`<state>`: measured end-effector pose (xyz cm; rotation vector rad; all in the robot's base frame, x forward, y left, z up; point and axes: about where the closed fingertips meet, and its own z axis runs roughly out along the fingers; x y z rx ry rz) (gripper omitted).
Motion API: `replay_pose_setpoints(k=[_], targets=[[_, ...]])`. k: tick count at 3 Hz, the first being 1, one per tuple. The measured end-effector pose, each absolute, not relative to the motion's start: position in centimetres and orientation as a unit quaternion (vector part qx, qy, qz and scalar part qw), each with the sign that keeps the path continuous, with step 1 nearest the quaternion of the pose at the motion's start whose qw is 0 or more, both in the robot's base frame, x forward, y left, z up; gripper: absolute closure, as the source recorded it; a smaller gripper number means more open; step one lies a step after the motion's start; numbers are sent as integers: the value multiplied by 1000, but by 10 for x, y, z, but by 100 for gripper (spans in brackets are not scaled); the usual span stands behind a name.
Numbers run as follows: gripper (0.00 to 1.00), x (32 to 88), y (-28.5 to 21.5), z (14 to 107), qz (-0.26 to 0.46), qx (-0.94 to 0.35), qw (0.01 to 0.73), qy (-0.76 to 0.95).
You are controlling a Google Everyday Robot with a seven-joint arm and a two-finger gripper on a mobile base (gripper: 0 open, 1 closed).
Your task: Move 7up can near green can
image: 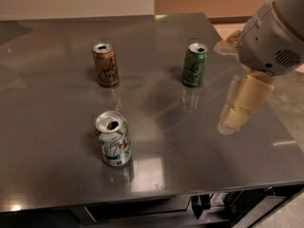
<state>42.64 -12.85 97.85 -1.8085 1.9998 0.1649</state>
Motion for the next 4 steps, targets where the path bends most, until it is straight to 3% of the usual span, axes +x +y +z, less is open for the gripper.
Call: replay_pose_setpoints(k=[4], targets=[[0,395,18,927,157,-713,239,640]])
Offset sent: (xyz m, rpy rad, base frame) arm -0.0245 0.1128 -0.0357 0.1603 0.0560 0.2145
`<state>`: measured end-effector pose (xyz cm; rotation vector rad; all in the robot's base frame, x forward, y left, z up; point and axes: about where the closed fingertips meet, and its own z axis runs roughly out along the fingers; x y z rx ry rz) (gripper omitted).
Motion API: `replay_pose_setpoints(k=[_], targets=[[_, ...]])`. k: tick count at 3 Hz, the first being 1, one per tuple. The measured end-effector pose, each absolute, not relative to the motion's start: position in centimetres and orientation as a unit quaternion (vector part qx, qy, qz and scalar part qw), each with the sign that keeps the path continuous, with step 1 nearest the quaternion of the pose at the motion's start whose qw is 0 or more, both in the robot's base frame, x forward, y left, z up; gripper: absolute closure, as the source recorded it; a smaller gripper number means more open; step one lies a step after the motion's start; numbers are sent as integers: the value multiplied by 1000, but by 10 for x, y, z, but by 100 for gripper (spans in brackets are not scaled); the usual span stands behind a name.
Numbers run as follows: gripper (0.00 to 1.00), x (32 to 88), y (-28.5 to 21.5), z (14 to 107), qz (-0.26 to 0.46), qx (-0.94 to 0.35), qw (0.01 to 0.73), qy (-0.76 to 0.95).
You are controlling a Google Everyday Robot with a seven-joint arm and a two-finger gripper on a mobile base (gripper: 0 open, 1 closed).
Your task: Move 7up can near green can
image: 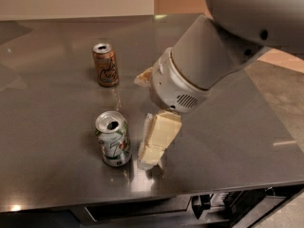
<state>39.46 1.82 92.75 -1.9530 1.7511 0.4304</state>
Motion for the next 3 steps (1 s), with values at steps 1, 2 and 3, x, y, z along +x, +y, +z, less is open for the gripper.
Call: replay_pose_setpoints(k=[1,2,3], targets=[[0,393,41,910,166,-718,229,637],[0,389,59,901,174,-721,220,634],[0,387,72,896,180,-721,216,633]])
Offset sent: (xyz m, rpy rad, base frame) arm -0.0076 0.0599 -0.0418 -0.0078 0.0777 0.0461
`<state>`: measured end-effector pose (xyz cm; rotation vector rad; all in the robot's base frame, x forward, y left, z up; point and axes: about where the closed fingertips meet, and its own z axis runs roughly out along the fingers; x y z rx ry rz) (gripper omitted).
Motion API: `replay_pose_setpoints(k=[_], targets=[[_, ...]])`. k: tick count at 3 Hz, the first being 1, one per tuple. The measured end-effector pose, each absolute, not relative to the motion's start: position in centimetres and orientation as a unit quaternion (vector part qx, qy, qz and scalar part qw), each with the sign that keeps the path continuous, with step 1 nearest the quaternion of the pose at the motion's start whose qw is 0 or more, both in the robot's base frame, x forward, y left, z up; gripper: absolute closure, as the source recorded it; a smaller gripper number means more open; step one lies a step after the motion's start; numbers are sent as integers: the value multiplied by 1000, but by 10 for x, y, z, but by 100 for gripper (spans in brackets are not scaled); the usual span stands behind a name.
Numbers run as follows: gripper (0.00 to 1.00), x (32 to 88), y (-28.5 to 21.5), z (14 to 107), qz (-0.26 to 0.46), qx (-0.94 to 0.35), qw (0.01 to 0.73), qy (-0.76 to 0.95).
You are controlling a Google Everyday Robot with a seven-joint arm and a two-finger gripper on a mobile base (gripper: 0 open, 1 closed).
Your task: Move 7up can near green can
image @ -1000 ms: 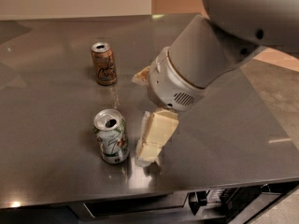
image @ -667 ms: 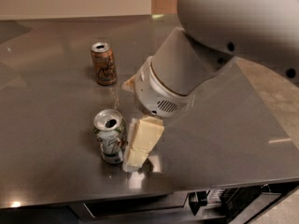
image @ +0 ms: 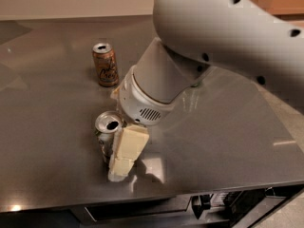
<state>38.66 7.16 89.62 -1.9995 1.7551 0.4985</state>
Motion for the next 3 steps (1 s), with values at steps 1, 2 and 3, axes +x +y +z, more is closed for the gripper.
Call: replay_pose_setpoints(k=[1,2,3], targets=[[15,386,78,893,177,-721,213,635],[41,386,78,893,175,-719,213,638],[62,395,66,900,168,-713,213,647]])
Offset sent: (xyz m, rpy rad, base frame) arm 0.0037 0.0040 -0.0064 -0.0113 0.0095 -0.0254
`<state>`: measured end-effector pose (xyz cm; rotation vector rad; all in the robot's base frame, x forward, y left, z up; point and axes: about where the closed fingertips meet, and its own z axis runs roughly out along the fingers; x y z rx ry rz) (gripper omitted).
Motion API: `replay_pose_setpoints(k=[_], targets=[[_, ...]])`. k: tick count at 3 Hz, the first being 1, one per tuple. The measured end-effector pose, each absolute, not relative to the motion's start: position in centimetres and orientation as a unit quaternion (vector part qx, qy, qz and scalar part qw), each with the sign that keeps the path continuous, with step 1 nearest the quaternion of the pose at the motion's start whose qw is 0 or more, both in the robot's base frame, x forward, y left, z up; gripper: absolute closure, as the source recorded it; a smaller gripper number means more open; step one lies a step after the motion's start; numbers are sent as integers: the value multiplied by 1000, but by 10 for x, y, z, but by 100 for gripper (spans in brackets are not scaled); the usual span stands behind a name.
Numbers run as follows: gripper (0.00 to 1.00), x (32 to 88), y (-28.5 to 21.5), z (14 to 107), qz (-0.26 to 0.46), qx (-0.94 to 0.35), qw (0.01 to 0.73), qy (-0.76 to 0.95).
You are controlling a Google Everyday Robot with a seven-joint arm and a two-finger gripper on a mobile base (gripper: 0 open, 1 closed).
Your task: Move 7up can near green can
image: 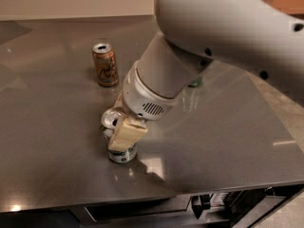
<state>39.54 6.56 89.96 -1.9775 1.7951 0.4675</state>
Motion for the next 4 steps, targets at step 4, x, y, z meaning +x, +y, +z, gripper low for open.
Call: replay_pose_setpoints(k=[4], targets=[[100,497,-98,922,141,-592,225,761]])
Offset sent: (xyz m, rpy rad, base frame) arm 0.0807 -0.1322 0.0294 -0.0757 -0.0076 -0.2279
